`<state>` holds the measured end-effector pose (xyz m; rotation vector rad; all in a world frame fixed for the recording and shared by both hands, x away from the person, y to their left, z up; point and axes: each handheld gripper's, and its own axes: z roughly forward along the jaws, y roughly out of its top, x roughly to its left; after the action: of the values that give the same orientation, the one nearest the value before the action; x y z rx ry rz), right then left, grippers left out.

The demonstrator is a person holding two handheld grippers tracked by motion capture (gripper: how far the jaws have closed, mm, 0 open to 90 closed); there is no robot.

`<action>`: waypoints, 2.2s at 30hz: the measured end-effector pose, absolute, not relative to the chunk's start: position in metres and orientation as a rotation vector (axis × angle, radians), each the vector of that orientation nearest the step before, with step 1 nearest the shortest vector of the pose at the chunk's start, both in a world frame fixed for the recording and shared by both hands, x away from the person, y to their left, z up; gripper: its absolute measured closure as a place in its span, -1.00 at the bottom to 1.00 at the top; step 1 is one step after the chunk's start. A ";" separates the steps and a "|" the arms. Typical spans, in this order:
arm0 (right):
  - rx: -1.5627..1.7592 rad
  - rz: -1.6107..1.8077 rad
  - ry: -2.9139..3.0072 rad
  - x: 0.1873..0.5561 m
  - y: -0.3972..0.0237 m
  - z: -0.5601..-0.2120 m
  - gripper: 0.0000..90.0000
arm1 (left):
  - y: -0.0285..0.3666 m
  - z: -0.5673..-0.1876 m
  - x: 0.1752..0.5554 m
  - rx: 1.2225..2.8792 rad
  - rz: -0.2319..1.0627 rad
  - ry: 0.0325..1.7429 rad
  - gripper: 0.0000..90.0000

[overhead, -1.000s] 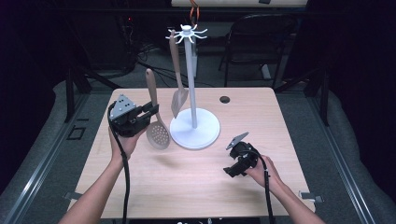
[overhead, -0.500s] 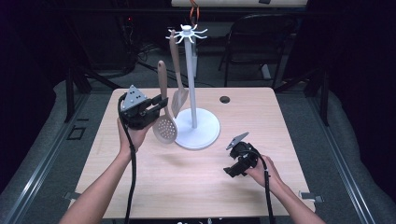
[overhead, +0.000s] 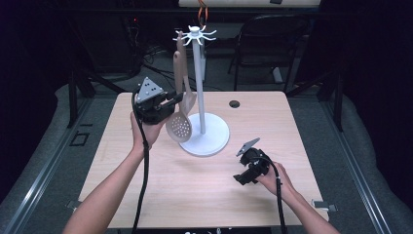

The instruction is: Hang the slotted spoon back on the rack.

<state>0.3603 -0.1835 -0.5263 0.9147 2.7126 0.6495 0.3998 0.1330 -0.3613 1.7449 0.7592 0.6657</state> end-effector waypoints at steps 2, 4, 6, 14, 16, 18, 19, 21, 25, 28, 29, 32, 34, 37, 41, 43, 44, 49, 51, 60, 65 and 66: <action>0.922 0.652 2.715 0.360 -0.183 -0.526 -0.69 | 0.132 -0.360 0.403 1.739 0.662 0.766 0.69; 0.922 0.651 2.716 0.360 -0.184 -0.526 -0.68 | 0.131 -0.360 0.407 1.737 0.653 0.778 0.69; 0.922 0.650 2.716 0.360 -0.184 -0.526 -0.69 | 0.130 -0.359 0.411 1.737 0.648 0.787 0.69; 0.920 0.643 2.717 0.360 -0.184 -0.526 -0.69 | 0.126 -0.358 0.422 1.742 0.647 0.816 0.69; 0.916 0.637 2.721 0.360 -0.184 -0.525 -0.69 | 0.125 -0.358 0.424 1.742 0.647 0.819 0.69; 0.913 0.641 2.719 0.360 -0.184 -0.526 -0.69 | 0.124 -0.357 0.425 1.741 0.648 0.821 0.69; 0.911 0.643 2.717 0.360 -0.184 -0.526 -0.69 | 0.123 -0.357 0.426 1.739 0.649 0.820 0.69; 0.909 0.646 2.717 0.360 -0.184 -0.526 -0.69 | 0.122 -0.356 0.426 1.741 0.650 0.819 0.69; 0.909 0.642 2.720 0.360 -0.184 -0.527 -0.69 | 0.120 -0.356 0.429 1.744 0.650 0.824 0.69; 0.900 0.629 2.726 0.361 -0.184 -0.526 -0.69 | 0.118 -0.356 0.431 1.746 0.650 0.825 0.69; 0.902 0.631 2.726 0.361 -0.184 -0.527 -0.69 | 0.118 -0.355 0.432 1.749 0.651 0.824 0.69; 0.909 0.640 2.726 0.361 -0.183 -0.527 -0.69 | 0.116 -0.355 0.434 1.749 0.652 0.828 0.69; 0.909 0.641 2.725 0.361 -0.184 -0.527 -0.69 | 0.115 -0.354 0.435 1.750 0.652 0.831 0.69; 0.915 0.650 2.724 0.361 -0.183 -0.528 -0.69 | 0.113 -0.354 0.436 1.755 0.651 0.834 0.69; 0.909 0.630 2.729 0.360 -0.183 -0.527 -0.69 | 0.112 -0.354 0.439 1.761 0.657 0.841 0.69; 0.908 0.631 2.729 0.360 -0.183 -0.527 -0.69 | 0.111 -0.355 0.440 1.758 0.657 0.842 0.68; 0.908 0.630 2.729 0.360 -0.183 -0.527 -0.69 | 0.111 -0.355 0.440 1.762 0.659 0.843 0.69; 0.905 0.632 2.729 0.360 -0.183 -0.527 -0.69 | 0.109 -0.358 0.444 1.770 0.658 0.852 0.68; 0.903 0.633 2.730 0.360 -0.183 -0.527 -0.69 | 0.108 -0.359 0.445 1.771 0.654 0.855 0.68; 0.905 0.631 2.730 0.360 -0.183 -0.527 -0.69 | 0.105 -0.361 0.447 1.757 0.631 0.857 0.66; 0.903 0.636 2.723 0.360 -0.184 -0.527 -0.69 | 0.108 -0.362 0.447 1.735 0.569 0.848 0.52; 0.903 0.636 2.723 0.360 -0.184 -0.527 -0.69 | 0.109 -0.361 0.446 1.734 0.569 0.849 0.45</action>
<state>0.3597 -0.1839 -0.5268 0.9029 2.7227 0.6356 0.4458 0.1088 -0.3609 1.7344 0.8492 0.5685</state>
